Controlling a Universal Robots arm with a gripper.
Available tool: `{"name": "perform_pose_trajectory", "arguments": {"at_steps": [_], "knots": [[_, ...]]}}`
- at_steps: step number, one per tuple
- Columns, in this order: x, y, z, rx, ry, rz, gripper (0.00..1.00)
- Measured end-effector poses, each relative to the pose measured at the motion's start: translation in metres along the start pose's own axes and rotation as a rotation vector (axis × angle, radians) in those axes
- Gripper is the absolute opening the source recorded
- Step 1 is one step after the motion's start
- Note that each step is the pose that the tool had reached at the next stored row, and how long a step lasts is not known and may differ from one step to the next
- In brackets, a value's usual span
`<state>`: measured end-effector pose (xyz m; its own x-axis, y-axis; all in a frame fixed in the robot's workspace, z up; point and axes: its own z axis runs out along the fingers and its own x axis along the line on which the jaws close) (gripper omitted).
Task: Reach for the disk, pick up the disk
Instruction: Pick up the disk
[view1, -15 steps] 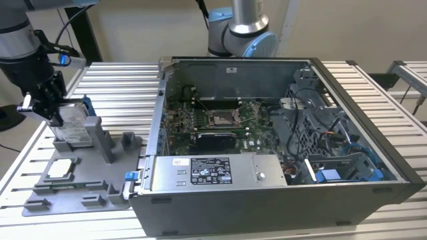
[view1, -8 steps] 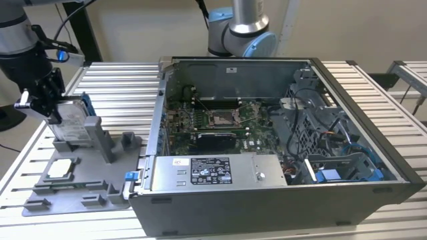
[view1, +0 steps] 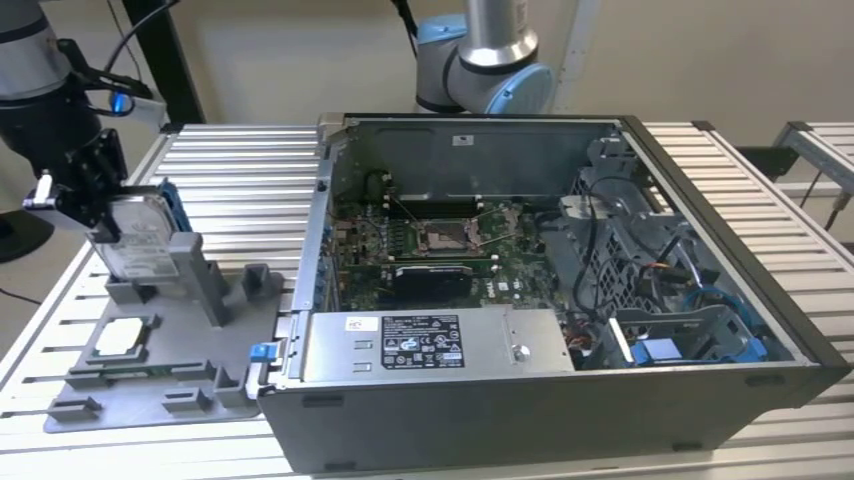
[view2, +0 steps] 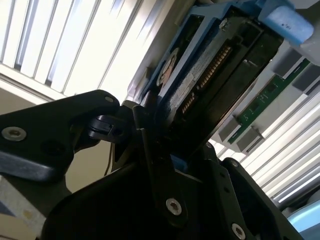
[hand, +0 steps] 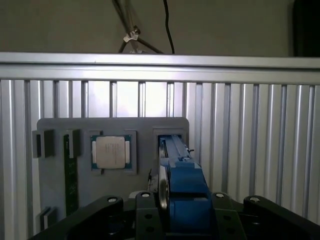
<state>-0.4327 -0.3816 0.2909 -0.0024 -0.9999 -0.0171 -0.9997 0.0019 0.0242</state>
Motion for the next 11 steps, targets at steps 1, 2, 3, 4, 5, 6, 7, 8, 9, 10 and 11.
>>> {"name": "perform_pose_trajectory", "arguments": {"at_steps": [1, 2, 3, 4, 5, 6, 7, 8, 9, 10, 11], "knots": [[0.0000, 0.0000, -0.0011, -0.0001, 0.0001, 0.000, 0.00], [0.0000, 0.0001, -0.0024, 0.0000, 0.0000, 0.000, 0.00], [-0.0001, 0.0001, -0.0037, 0.0000, 0.0000, 0.000, 0.00], [-0.0001, 0.0001, -0.0050, 0.0000, 0.0000, 0.000, 0.00], [-0.0001, 0.0002, -0.0063, 0.0000, 0.0000, 0.000, 0.00], [-0.0001, 0.0002, -0.0076, -0.0001, 0.0001, 0.000, 0.00], [-0.0001, 0.0002, -0.0089, 0.0000, 0.0000, 0.000, 0.00], [-0.0002, 0.0003, -0.0101, -0.0001, 0.0000, 0.000, 0.00], [-0.0002, 0.0003, -0.0113, 0.0000, 0.0000, 0.000, 0.00], [-0.0002, 0.0003, -0.0126, -0.0001, 0.0000, 0.000, 0.00], [-0.0002, 0.0003, -0.0139, 0.0000, 0.0000, 0.000, 0.00]]}}
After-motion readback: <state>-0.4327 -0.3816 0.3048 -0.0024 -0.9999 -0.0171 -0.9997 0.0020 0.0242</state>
